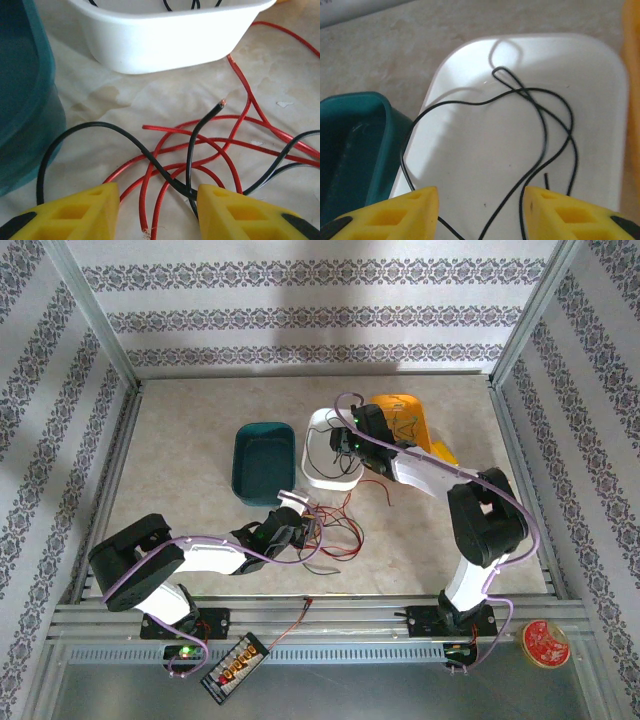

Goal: Untangle the cables

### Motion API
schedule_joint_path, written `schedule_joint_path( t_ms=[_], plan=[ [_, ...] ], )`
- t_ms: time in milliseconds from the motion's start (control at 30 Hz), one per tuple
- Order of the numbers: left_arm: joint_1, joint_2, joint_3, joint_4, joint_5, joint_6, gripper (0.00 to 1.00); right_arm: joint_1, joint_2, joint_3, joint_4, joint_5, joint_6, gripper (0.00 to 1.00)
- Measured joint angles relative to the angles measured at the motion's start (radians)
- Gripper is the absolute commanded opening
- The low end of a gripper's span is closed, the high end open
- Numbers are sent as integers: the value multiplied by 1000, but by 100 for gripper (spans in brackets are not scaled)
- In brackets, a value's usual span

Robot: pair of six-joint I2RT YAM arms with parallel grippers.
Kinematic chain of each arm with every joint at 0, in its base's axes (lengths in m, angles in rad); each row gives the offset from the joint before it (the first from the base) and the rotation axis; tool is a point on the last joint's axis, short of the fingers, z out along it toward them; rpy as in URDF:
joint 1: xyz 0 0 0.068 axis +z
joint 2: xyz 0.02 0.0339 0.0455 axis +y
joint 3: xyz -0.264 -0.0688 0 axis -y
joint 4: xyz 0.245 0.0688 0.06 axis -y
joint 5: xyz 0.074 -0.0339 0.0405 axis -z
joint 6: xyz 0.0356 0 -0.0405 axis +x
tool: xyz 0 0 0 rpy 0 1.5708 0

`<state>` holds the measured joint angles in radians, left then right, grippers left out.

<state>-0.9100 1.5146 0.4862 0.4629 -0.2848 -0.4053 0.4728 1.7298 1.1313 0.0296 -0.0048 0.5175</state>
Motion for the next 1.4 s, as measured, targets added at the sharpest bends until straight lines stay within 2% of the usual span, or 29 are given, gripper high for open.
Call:
schedule_joint_path(
  t_ms=[233,467,600,733,867,1067,1233,1400],
  plan=[
    [0,-18,0,0,-13,0,45,0,-206,-95,-3,56,-35,56],
    [0,-18,0,0,-15,0,45,10,-256,-156,-55,56,-79,55],
    [0,-18,0,0,-35,0,45,66,-336,-264,-111,31,-91,55],
    [0,-18,0,0,-43,0,45,161,-401,-339,-185,-26,-130,55],
    [0,-17,0,0,-50,0,45,224,-404,-377,-251,-63,-156,55],
    [0,-12,0,0,-53,0,45,224,-329,-396,-303,-64,-171,53],
    [0,-12,0,0,-58,0,45,223,-250,-400,-317,-63,-183,46],
    [0,-12,0,0,-58,0,45,212,-218,-403,-318,-61,-182,34]
  ],
)
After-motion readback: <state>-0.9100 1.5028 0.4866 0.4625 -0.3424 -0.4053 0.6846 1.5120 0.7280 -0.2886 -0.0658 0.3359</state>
